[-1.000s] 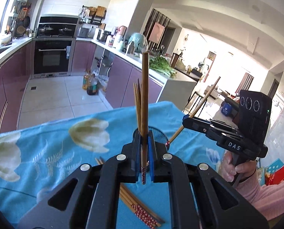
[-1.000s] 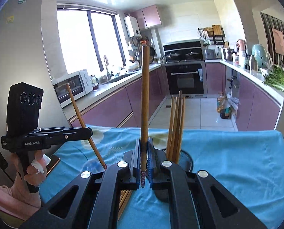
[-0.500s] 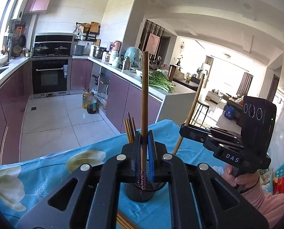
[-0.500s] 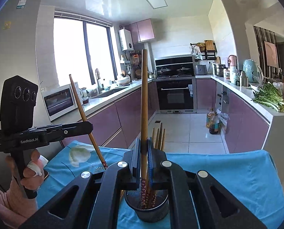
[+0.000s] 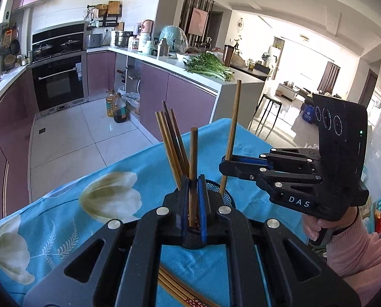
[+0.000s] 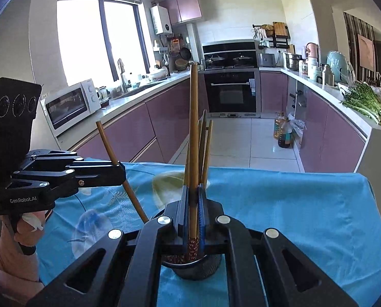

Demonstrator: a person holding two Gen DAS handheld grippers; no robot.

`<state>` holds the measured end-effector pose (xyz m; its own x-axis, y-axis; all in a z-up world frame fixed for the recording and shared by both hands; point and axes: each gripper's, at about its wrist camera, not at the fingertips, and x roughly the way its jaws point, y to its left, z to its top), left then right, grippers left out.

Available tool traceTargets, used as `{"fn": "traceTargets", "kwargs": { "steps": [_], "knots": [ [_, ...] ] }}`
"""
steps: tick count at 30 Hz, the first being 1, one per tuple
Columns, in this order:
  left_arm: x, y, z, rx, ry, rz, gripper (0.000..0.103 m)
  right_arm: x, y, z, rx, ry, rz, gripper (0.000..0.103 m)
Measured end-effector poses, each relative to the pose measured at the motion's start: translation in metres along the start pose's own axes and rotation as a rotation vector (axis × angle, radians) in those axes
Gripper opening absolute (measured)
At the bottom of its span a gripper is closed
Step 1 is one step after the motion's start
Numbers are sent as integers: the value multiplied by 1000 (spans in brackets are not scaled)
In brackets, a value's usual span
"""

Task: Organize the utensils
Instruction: 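Lower both chopsticks into the mesh cup and open both tools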

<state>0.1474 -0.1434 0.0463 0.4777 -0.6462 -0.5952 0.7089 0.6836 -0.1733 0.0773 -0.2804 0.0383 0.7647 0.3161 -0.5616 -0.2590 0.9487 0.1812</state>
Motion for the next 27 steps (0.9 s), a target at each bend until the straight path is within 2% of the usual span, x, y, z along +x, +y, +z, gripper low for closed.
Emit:
{"fn": "traceTargets", "kwargs": {
  "steps": [9, 13, 15, 17, 19, 21, 23, 27],
  "knots": [
    [35, 18, -5, -43, 81, 15, 8, 22, -11, -9, 50, 58, -11, 7],
    [39, 20, -10, -51, 70, 21, 8, 20, -10, -12, 62, 50, -3, 8],
    [32, 18, -15, -52, 44, 44, 11, 17, -8, -14, 61, 37, 3, 8],
    [21, 18, -22, -52, 1, 75, 24, 11, -4, -16, 53, 17, 12, 11],
    [9, 18, -29, -62, -33, 96, 33, 2, 4, -19, 34, -2, 29, 21],
    [-5, 19, -41, -65, -70, 129, 36, -6, 12, -24, 7, -16, 49, 26],
    [-18, 21, -55, -71, -97, 183, 48, -12, 24, -31, -23, -18, 84, 31],
    [-35, 28, -85, -96, -101, 272, 65, -9, 43, -47, -57, 21, 134, 41]
  ]
}}
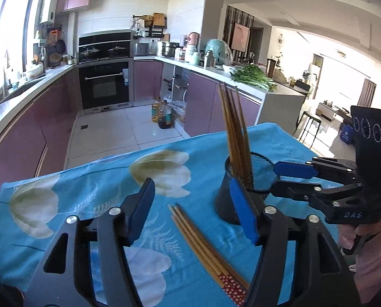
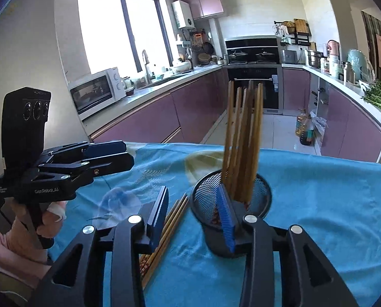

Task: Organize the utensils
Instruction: 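Lower both chopsticks into the mesh cup and open both tools, then withdraw both open tools back over the remaining chopsticks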

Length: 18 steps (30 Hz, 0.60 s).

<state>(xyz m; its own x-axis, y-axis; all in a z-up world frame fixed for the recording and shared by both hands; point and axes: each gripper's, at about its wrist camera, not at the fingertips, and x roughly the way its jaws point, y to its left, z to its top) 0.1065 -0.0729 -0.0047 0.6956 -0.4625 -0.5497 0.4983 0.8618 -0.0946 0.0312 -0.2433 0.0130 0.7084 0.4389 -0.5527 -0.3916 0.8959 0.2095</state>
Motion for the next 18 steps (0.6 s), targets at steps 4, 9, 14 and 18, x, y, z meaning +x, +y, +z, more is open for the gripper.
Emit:
{"fn": "traceTargets", "kwargs": {
  "steps": [4, 9, 14, 18],
  "knots": [
    [4, 16, -34, -28, 74, 65, 67, 25, 14, -23, -11, 103, 17, 41],
    [19, 28, -68, -67, 164, 89, 67, 58, 21, -46, 13, 216, 21, 41],
    [32, 23, -87, -72, 218, 70, 67, 70, 25, -56, 24, 256, 9, 41],
    [40, 19, -91, -68, 250, 55, 67, 73, 24, -58, 32, 265, 0, 41]
  ]
}}
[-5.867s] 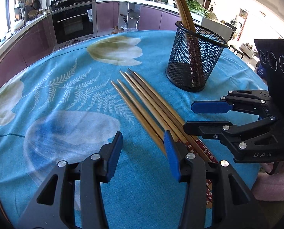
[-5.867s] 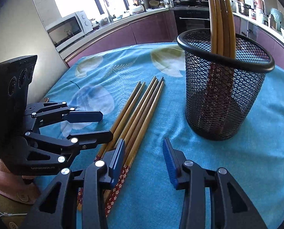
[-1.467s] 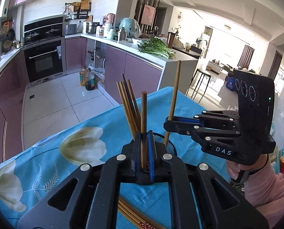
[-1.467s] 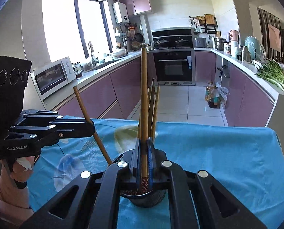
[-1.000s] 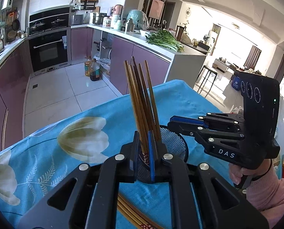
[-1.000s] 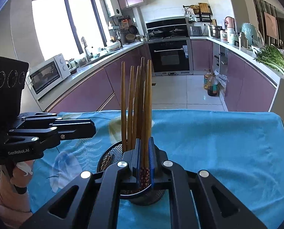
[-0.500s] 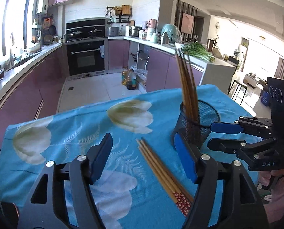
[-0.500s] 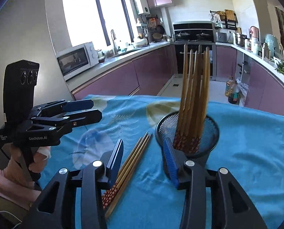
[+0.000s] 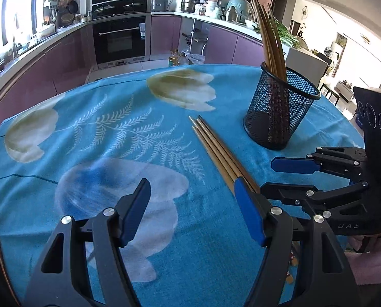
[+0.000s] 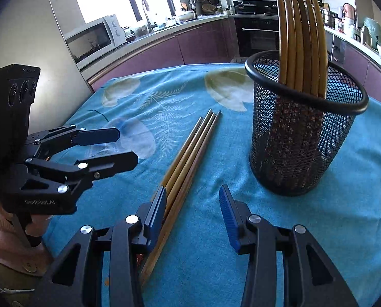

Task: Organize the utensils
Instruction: 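Withdraw both open tools back over the remaining chopsticks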

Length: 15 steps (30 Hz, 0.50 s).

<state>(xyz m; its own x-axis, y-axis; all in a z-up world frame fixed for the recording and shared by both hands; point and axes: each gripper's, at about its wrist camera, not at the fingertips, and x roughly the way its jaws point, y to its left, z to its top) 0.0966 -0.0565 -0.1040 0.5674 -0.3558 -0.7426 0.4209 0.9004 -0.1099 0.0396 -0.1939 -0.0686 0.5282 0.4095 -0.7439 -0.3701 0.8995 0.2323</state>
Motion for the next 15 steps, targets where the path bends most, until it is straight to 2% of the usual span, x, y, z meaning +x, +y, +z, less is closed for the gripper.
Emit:
{"fn": "traceTargets", "kwargs": {
  "steps": [15],
  "knots": [
    [17, -10, -1, 27, 60, -22, 67, 9, 4, -3, -14, 21, -34, 40]
  ]
}}
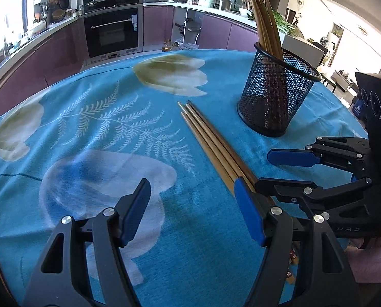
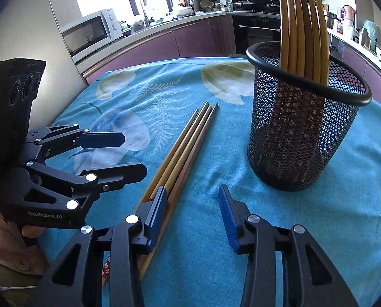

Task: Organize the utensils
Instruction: 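Withdraw both open tools back over the remaining chopsticks, then close the left tool on a chopstick while the right tool grasps another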

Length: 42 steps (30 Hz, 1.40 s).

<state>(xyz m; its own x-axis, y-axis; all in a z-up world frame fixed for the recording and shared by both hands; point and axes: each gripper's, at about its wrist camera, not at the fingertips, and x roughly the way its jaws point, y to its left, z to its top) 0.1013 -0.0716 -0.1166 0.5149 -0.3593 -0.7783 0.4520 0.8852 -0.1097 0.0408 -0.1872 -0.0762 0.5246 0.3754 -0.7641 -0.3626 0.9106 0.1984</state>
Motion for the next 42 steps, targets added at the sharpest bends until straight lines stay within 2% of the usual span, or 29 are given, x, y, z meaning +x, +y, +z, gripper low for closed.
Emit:
{"fn": "traceTargets", "kwargs": {
  "steps": [13, 19, 21, 25, 39, 42],
  "knots": [
    [11, -5, 2, 15, 29, 3, 66, -2, -4, -2, 7, 2, -6, 38],
    [12, -3, 3, 19, 41, 22, 54, -2, -4, -1, 7, 2, -5, 38],
    [12, -3, 4, 16, 41, 18, 54, -2, -4, -2, 8, 2, -5, 38],
    [10, 1, 7, -19, 37, -47, 56, -2, -4, -2, 9, 2, -5, 38],
    [18, -8, 9, 22, 41, -20, 57, -2, -4, -2, 9, 1, -3, 38],
    [18, -7, 8, 29, 44, -11, 51, -2, -4, -2, 9, 1, -2, 38]
  ]
}}
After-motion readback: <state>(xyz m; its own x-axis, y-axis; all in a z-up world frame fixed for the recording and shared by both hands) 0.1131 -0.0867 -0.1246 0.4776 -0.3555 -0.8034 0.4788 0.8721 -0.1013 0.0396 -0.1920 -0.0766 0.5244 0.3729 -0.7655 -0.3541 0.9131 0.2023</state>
